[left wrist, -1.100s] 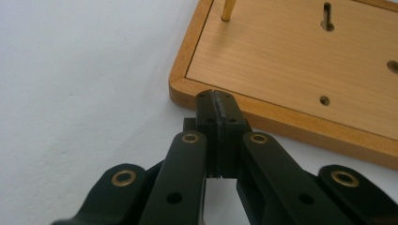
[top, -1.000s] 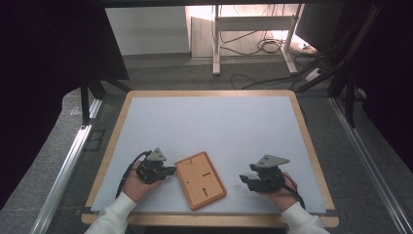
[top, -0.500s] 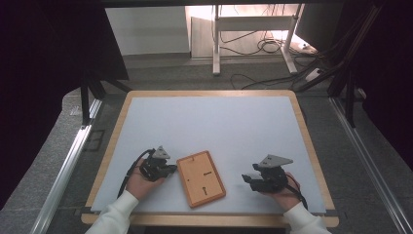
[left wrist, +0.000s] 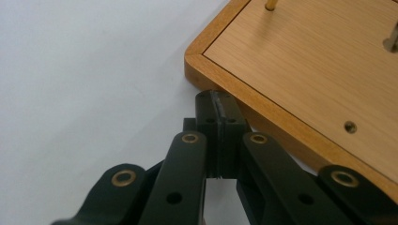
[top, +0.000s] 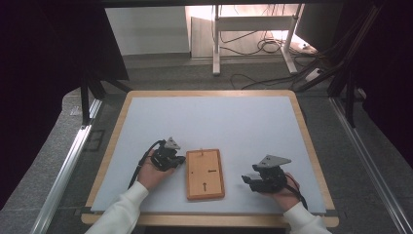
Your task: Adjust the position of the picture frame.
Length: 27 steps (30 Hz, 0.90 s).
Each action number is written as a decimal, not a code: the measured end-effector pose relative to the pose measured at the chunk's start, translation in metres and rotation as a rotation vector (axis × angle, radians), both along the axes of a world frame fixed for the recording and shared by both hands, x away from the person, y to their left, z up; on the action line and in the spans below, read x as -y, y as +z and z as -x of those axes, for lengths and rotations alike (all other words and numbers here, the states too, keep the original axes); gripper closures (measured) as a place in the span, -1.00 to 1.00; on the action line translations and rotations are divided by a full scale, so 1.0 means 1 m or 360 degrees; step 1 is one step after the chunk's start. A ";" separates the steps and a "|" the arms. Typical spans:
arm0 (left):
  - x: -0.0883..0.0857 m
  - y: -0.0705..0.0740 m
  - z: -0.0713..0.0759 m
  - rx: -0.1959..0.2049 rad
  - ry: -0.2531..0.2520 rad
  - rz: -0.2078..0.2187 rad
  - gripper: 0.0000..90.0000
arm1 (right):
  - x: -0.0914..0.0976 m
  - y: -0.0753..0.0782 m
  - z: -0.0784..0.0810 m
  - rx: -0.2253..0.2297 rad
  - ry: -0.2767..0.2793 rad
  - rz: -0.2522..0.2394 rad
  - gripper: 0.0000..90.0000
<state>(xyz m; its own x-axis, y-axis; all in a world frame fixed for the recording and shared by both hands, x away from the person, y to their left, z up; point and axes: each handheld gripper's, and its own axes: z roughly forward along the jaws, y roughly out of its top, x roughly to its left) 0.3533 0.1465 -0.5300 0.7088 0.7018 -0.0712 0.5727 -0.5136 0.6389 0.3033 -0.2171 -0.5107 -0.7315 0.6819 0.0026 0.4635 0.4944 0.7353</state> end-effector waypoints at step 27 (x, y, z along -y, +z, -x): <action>-0.026 0.014 0.036 0.0179 -0.0037 0.0190 0.84 | 0.003 -0.001 -0.002 0.0037 0.0000 -0.0003 -0.13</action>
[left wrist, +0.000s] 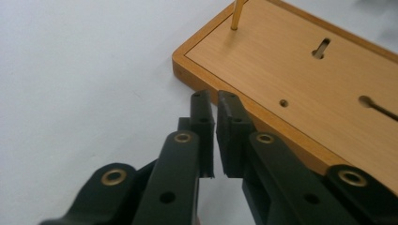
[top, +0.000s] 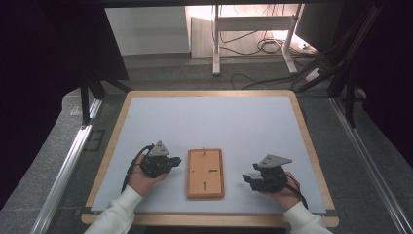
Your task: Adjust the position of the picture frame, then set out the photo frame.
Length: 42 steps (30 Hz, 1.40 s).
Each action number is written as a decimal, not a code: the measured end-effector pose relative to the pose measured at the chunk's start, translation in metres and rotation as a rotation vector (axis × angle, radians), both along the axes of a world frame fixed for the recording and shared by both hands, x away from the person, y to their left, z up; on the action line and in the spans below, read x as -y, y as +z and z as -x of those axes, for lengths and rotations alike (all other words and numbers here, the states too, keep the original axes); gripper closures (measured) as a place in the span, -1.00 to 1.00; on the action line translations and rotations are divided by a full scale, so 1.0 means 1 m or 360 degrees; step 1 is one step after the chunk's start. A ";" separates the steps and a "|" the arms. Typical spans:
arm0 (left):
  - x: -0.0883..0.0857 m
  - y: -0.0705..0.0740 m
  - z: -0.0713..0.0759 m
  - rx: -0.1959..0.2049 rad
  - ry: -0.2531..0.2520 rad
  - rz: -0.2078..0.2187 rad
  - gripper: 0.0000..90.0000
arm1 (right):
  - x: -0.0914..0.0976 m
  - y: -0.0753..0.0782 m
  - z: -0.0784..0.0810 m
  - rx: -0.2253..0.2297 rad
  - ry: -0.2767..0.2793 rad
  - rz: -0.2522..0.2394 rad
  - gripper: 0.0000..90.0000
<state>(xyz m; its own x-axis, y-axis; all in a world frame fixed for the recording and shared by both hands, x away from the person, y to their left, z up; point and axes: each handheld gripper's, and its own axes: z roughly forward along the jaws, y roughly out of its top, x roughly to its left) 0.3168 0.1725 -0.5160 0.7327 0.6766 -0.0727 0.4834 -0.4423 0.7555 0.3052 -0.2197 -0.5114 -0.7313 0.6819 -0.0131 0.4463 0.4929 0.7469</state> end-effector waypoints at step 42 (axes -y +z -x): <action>0.015 -0.004 -0.012 0.0047 -0.0009 -0.0003 -0.26 | 0.000 -0.001 -0.001 0.0027 0.0003 0.0002 -0.19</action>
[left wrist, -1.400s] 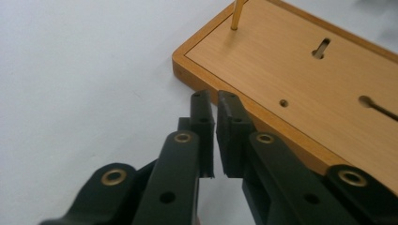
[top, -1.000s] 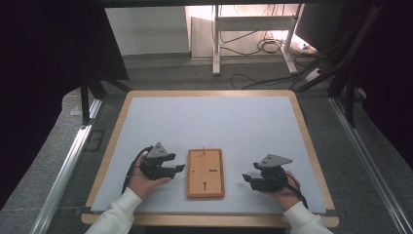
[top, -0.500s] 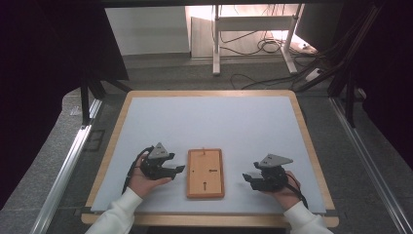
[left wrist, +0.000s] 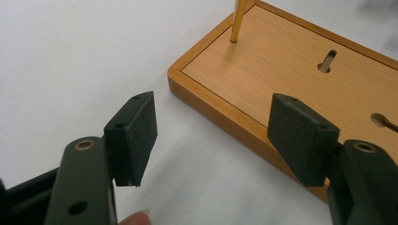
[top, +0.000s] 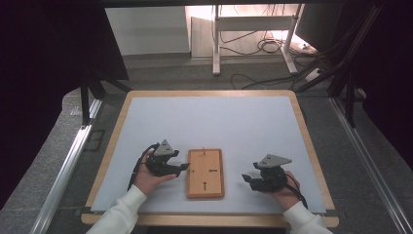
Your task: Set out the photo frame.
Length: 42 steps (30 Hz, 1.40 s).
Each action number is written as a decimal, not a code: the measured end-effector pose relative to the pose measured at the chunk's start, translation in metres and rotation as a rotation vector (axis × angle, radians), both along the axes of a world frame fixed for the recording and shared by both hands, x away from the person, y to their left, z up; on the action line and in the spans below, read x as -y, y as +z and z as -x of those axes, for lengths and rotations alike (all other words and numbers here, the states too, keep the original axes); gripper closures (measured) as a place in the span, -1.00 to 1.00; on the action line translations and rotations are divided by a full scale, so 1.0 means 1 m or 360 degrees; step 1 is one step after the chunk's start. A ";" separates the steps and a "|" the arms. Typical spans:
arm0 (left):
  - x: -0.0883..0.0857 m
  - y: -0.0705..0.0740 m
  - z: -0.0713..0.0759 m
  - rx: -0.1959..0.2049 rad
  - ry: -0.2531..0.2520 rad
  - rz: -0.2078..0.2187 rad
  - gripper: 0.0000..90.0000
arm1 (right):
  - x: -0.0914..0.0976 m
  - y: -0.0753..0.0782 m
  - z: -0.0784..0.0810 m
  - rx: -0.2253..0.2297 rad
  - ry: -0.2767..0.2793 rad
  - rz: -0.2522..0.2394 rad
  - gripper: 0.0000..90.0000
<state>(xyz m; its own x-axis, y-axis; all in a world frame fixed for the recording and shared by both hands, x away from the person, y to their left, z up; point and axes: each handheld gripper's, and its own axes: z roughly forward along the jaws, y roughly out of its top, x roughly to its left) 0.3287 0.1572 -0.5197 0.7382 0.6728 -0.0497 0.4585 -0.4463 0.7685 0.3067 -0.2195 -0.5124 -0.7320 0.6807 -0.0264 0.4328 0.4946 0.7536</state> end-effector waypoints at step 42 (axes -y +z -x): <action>0.062 -0.003 -0.049 0.0015 -0.0154 0.0004 0.36 | -0.001 -0.001 0.001 0.0009 0.0005 0.0008 -0.21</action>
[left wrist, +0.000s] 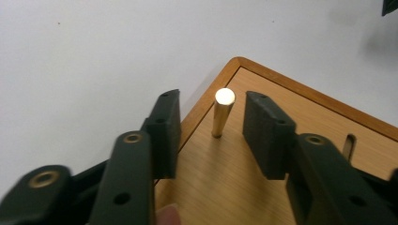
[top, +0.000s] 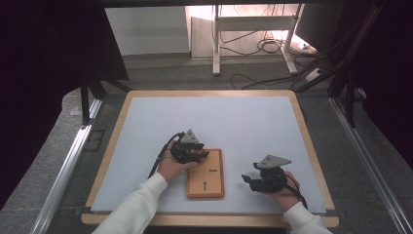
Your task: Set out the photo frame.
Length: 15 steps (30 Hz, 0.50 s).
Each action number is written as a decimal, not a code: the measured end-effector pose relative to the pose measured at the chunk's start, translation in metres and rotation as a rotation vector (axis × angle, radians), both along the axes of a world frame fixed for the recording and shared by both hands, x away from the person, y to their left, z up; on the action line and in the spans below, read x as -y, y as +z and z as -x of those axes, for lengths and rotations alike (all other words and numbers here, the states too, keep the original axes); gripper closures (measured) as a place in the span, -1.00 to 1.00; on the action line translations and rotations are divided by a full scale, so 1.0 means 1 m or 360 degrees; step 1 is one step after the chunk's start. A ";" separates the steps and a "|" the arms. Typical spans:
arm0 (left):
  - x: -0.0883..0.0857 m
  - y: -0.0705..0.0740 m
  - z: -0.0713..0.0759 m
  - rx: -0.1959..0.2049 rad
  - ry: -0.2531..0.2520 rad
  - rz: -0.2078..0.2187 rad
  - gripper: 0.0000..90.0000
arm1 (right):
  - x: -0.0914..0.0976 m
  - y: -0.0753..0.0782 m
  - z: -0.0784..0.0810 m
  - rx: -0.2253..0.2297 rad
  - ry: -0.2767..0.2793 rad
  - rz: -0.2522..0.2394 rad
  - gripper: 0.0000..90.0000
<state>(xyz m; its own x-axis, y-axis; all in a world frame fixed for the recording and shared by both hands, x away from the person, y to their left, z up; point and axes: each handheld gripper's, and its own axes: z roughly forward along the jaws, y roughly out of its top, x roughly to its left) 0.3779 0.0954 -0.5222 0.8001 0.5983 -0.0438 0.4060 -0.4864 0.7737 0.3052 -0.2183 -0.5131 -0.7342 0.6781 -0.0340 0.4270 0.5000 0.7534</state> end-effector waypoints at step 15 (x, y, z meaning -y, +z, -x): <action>0.003 0.001 -0.003 -0.0028 -0.0046 0.0000 0.87 | 0.000 0.000 0.000 -0.0004 -0.0001 0.0006 -0.21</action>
